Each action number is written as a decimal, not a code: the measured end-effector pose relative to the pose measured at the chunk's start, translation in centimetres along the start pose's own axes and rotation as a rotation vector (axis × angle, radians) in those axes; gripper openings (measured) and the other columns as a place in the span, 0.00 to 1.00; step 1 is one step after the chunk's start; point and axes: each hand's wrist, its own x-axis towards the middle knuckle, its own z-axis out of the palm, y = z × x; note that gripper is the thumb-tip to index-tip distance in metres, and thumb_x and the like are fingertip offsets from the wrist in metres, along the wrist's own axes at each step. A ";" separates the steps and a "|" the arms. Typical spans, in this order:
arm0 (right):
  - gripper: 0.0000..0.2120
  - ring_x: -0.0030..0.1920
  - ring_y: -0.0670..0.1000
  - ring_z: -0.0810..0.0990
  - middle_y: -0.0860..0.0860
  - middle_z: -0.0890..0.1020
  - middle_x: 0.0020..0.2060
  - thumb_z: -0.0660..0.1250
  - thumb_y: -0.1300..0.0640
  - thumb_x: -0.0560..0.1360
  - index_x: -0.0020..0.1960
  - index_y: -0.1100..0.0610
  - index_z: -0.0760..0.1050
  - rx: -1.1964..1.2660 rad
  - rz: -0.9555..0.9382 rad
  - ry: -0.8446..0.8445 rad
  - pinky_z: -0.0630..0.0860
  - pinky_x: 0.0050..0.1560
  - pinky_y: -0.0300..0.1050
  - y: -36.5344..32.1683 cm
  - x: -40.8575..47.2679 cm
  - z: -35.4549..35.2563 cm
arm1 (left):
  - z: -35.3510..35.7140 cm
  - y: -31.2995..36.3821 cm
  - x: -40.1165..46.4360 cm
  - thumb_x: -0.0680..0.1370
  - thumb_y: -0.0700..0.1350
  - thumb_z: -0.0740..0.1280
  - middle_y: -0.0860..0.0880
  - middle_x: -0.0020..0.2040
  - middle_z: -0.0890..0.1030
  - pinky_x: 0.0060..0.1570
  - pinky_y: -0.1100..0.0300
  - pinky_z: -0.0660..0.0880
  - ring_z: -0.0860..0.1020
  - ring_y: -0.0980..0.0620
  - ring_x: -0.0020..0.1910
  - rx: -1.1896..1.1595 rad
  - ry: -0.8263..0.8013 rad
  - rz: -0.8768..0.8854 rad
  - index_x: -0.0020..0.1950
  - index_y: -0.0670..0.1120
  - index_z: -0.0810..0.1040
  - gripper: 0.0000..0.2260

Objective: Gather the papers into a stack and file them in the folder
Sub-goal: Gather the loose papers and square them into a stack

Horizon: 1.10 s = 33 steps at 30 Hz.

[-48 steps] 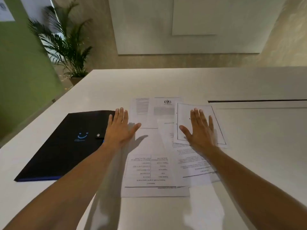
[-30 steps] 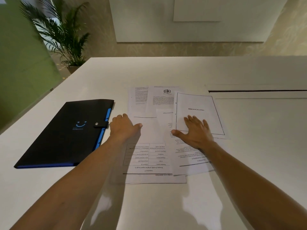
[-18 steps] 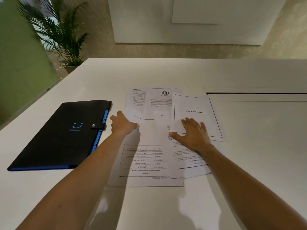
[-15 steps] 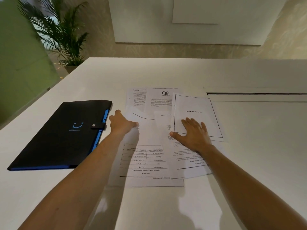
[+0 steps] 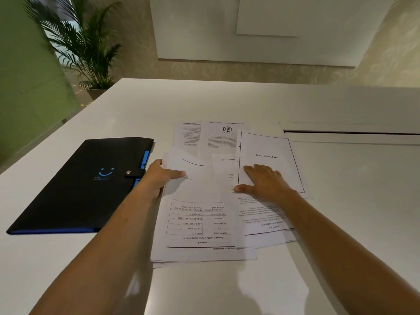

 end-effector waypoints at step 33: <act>0.47 0.78 0.54 0.58 0.52 0.63 0.78 0.39 0.20 0.68 0.77 0.48 0.59 0.153 0.280 0.238 0.56 0.72 0.67 -1.1 -3.8 0.7 | -0.5 -1.8 0.6 0.70 0.48 0.77 0.47 0.67 0.71 0.47 0.57 0.75 0.76 0.49 0.57 -0.125 0.020 -0.002 0.75 0.49 0.59 0.39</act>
